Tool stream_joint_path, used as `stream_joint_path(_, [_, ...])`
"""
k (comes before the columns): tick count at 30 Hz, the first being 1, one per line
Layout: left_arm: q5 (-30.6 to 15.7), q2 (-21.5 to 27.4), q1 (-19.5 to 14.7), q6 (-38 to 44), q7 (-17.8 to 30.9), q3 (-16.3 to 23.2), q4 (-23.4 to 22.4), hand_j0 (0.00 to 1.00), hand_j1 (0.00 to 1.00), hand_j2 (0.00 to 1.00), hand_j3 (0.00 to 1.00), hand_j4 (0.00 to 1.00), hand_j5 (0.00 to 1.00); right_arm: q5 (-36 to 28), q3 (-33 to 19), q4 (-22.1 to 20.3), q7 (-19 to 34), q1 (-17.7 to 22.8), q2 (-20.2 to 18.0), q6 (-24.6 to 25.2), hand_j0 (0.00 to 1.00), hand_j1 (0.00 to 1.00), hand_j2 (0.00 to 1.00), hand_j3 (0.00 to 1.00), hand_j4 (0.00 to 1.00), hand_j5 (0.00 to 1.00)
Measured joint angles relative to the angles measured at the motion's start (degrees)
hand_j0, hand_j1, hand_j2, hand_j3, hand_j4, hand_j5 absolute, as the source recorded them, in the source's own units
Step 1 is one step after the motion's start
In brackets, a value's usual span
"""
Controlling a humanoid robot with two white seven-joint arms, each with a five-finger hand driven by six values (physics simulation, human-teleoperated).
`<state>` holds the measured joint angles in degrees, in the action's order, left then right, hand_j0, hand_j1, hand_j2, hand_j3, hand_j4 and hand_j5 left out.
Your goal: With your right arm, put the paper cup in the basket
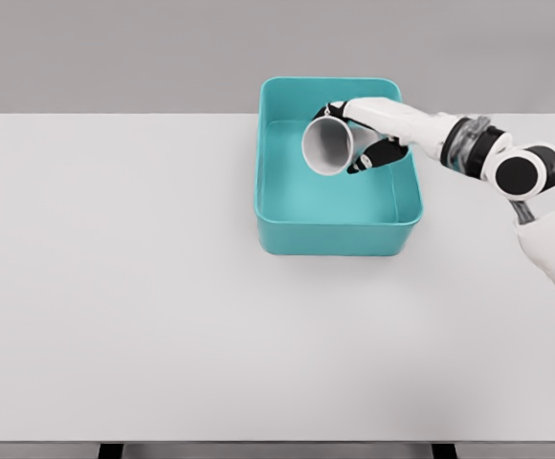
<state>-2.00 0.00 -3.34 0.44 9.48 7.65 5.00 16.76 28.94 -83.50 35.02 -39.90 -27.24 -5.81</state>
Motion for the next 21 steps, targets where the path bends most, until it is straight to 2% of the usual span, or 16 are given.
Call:
stream_joint_path(2, [0.00,0.00,0.00,0.00,0.00,0.00,0.00,1.00,1.00,1.00,1.00,1.00,1.00,0.63,0.79,0.05,-0.01,-1.14,-0.22,0.09,0.66,0.66,0.66,0.66,0.66,0.66])
stream_joint_path(5, [0.00,0.00,0.00,0.00,0.00,0.00,0.00,1.00,1.00,1.00,1.00,1.00,1.00,2.03,1.68,0.02,0.00,-1.49,-0.65,0.25,0.77,0.77,0.77,0.77,0.77,0.77])
stream_joint_path(7, [0.00,0.00,0.00,0.00,0.00,0.00,0.00,1.00,1.00,1.00,1.00,1.00,1.00,2.80,1.93,-0.05,0.00,-1.58,-0.79,0.29,0.80,0.80,0.80,0.80,0.80,0.80])
stream_joint_path(21, [0.00,0.00,0.00,0.00,0.00,0.00,0.00,1.00,1.00,1.00,1.00,1.00,1.00,4.74,2.12,-0.47,0.00,-2.02,-0.93,0.91,0.81,0.81,0.81,0.81,0.81,0.81])
